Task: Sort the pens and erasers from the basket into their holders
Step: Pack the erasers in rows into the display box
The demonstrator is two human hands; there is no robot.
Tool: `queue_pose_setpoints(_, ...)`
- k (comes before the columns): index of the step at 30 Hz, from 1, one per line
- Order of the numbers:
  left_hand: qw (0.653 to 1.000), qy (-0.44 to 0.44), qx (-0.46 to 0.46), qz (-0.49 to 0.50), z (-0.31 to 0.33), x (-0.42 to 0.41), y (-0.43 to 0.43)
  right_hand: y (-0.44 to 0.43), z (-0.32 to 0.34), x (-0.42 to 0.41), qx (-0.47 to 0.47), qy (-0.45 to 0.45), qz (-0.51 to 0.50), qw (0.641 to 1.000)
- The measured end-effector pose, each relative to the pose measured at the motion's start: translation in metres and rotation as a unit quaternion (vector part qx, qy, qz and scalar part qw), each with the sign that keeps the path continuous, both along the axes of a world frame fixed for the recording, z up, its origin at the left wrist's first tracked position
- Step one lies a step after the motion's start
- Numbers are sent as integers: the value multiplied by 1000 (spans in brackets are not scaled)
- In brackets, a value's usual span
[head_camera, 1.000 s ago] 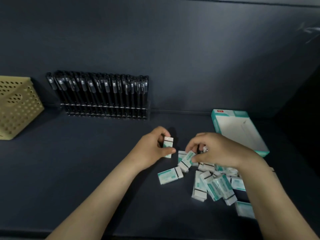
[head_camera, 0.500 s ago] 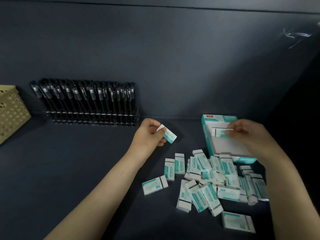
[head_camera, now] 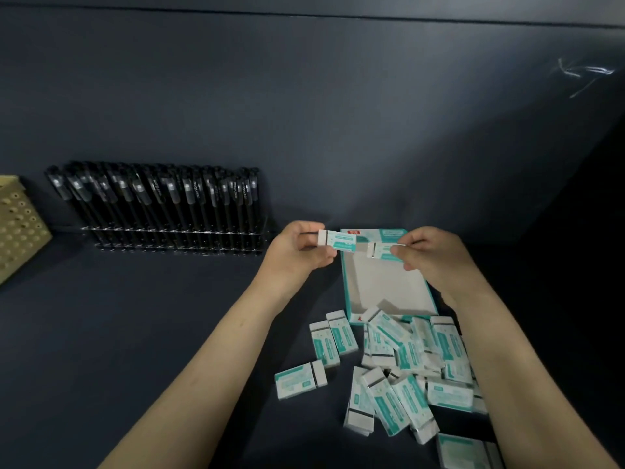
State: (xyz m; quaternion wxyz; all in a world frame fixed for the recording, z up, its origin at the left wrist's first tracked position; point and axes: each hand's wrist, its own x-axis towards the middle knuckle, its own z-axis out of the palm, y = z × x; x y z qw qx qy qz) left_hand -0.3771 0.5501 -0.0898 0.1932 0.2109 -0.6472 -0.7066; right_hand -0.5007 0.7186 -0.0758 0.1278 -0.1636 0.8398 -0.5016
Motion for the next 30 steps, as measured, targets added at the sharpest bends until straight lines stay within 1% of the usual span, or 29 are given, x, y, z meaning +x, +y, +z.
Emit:
queue_pose_setpoints(3,994,-42,-102,-5,-2,-11,3,-1,0,-10,22,32,3,999)
queue_pose_setpoints(7,980,-66,-189,-11,-9,-24,9,5,-3,-18,53,44,30,997)
queue_pose_setpoints(9,967,-84,-238,-11,-11,-29,11,7,-6,-20,66,59,45,995)
queue_pose_setpoints(12,942,-131,-307,26,-13,-37,14,8,-12,-23,88,111,50,989)
queue_pose_setpoints(14,933,-164,-317,41,-11,-41,16,8,-16,-26,104,144,54,983)
queue_pose_setpoints(17,921,-207,-326,40,-6,-48,17,8,-23,-32,154,193,70,966)
queue_pose_setpoints(20,892,-235,-385,31,-4,-51,20,11,-30,-35,187,205,83,957)
queue_pose_setpoints(25,872,-193,-449,36,-12,-47,23,13,-31,-33,188,209,90,955)
queue_pose_setpoints(28,861,-195,-468,43,-13,-49,26,11,-31,-32,196,227,78,951)
queue_pose_setpoints(30,861,-197,-468,38,-13,-51,27,9,-30,-31,199,236,66,949)
